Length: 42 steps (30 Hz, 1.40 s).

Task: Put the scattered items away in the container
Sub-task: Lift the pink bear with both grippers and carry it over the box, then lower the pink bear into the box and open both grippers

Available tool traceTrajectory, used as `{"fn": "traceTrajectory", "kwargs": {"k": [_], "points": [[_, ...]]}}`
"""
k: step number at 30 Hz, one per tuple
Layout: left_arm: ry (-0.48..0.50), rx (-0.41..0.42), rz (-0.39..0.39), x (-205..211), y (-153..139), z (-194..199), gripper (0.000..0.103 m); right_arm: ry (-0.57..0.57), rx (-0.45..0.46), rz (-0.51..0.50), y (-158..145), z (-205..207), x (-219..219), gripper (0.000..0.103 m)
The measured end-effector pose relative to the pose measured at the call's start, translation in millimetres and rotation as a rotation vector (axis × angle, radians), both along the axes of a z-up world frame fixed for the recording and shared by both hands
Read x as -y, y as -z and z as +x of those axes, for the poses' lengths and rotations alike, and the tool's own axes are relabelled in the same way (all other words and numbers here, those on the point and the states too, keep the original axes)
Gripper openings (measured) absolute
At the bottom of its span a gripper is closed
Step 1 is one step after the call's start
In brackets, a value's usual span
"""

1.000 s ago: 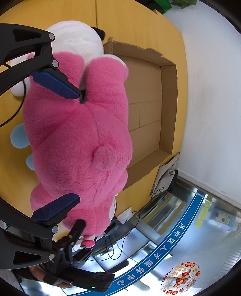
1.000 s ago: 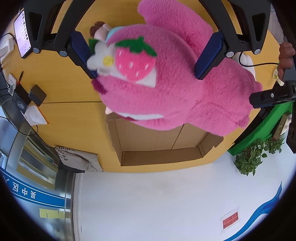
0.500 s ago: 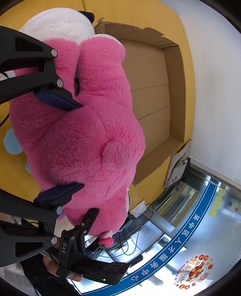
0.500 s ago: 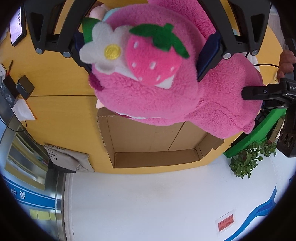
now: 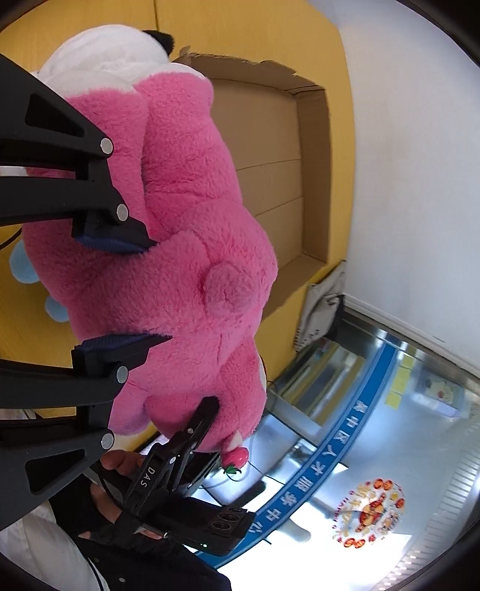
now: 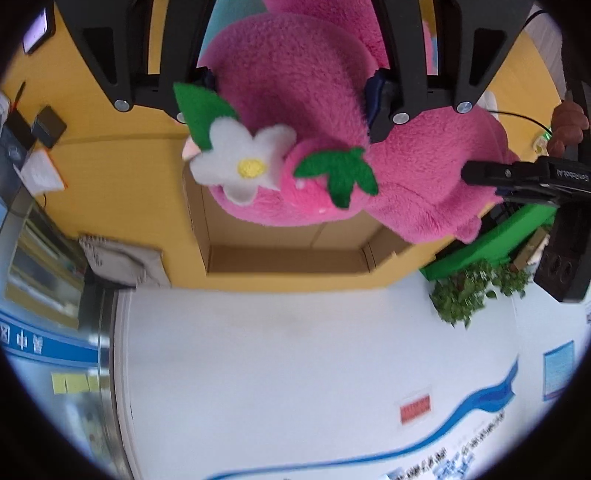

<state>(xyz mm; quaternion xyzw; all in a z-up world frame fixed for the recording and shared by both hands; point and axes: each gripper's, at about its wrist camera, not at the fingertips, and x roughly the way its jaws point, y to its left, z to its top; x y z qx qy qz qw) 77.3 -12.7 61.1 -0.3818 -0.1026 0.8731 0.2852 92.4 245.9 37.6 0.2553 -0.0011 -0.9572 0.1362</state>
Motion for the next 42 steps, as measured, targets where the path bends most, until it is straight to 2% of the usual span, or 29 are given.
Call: {"fn": "traceTrajectory", "kwargs": {"k": [4,9,17,19,22,24,25,28,29,30,32,34,36,39,40,42], "points": [[-0.038,-0.095,0.003,8.4,-27.3,-11.1,0.038,-0.033,-0.102,-0.014,-26.0,-10.7,5.0,0.058],[-0.077,-0.143,-0.030,18.1,-51.1,-57.5,0.039,-0.070,-0.183,0.013,-55.7,-58.5,18.5,0.058],[-0.135,-0.173,-0.023,40.7,-71.8,-181.2,0.039,-0.081,-0.264,0.048,-95.5,-169.4,42.6,0.059],[-0.145,-0.179,-0.033,43.4,-70.7,-216.1,0.039,-0.074,-0.274,0.053,-96.0,-204.0,46.3,0.059],[-0.146,-0.127,-0.028,47.5,-49.3,-266.7,0.041,-0.068,-0.282,0.051,-82.0,-248.7,45.1,0.059],[-0.160,-0.051,-0.034,48.0,-16.9,-302.4,0.041,-0.055,-0.251,0.055,-59.4,-277.7,43.2,0.061],[-0.170,0.010,-0.045,47.2,8.3,-322.0,0.041,-0.045,-0.219,0.058,-45.8,-289.1,42.0,0.062],[-0.209,0.233,-0.087,43.6,89.8,-363.0,0.039,-0.008,-0.088,0.065,-4.9,-312.5,37.6,0.063],[-0.194,0.282,-0.091,40.9,110.3,-368.6,0.038,0.005,-0.045,0.067,8.8,-320.3,36.1,0.063],[-0.182,0.316,-0.093,38.6,127.5,-373.1,0.041,0.017,-0.001,0.069,22.4,-328.1,34.6,0.064],[-0.181,0.293,-0.099,37.5,128.9,-373.4,0.042,0.042,0.086,0.073,49.8,-343.6,31.6,0.068],[-0.185,0.293,-0.108,39.1,126.8,-374.1,0.047,0.066,0.173,0.077,77.1,-359.2,28.7,0.080],[-0.190,0.302,-0.106,41.0,128.1,-374.6,0.057,0.088,0.245,0.073,98.7,-371.4,24.9,0.089],[-0.197,0.315,-0.070,47.7,128.3,-371.4,0.061,0.102,0.261,0.031,100.5,-370.9,16.5,0.095],[-0.201,0.322,-0.070,49.5,125.0,-369.2,0.062,0.112,0.260,0.029,99.1,-368.2,16.2,0.099],[-0.216,0.333,-0.088,47.9,114.4,-363.4,0.065,0.107,0.247,0.041,87.8,-359.5,18.6,0.099]]}}
